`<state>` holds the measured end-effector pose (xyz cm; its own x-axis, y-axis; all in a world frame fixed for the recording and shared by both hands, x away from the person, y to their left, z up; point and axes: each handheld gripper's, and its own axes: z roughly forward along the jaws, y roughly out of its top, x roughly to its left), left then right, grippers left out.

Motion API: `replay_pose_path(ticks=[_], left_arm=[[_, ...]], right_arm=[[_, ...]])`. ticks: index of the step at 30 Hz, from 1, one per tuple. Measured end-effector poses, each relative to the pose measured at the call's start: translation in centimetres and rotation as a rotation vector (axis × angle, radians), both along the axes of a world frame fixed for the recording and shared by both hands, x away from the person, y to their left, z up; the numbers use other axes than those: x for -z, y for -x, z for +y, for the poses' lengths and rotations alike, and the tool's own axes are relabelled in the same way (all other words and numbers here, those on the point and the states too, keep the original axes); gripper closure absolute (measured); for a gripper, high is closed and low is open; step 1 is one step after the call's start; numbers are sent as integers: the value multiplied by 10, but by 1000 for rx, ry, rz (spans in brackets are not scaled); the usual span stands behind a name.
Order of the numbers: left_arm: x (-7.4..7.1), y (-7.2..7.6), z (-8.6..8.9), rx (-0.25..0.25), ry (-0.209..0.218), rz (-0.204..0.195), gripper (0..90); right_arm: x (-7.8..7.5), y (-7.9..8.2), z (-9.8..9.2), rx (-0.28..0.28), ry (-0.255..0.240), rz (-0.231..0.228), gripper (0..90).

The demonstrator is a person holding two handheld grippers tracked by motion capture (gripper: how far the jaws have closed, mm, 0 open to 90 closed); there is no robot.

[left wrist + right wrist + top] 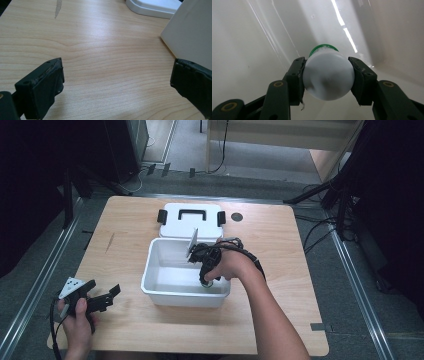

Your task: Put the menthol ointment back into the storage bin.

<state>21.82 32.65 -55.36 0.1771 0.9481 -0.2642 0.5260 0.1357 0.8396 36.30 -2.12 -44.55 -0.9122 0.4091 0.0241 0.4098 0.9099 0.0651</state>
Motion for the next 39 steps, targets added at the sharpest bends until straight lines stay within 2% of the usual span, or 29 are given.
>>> replay_pose_path(ticks=[6,12,21,32,39], left_arm=[[0,0,0,1,2,-1,0],[0,0,0,1,2,1,0],[0,0,0,1,1,0,0],[0,0,0,1,1,0,0],[0,0,0,2,1,1,0]], right_arm=[[11,-1,2,-1,45,-4,509],[21,0,3,-10,63,-2,509],[23,1,4,-17,93,-1,507],[22,2,3,-17,76,-7,492],[5,2,-1,1,21,-22,458]])
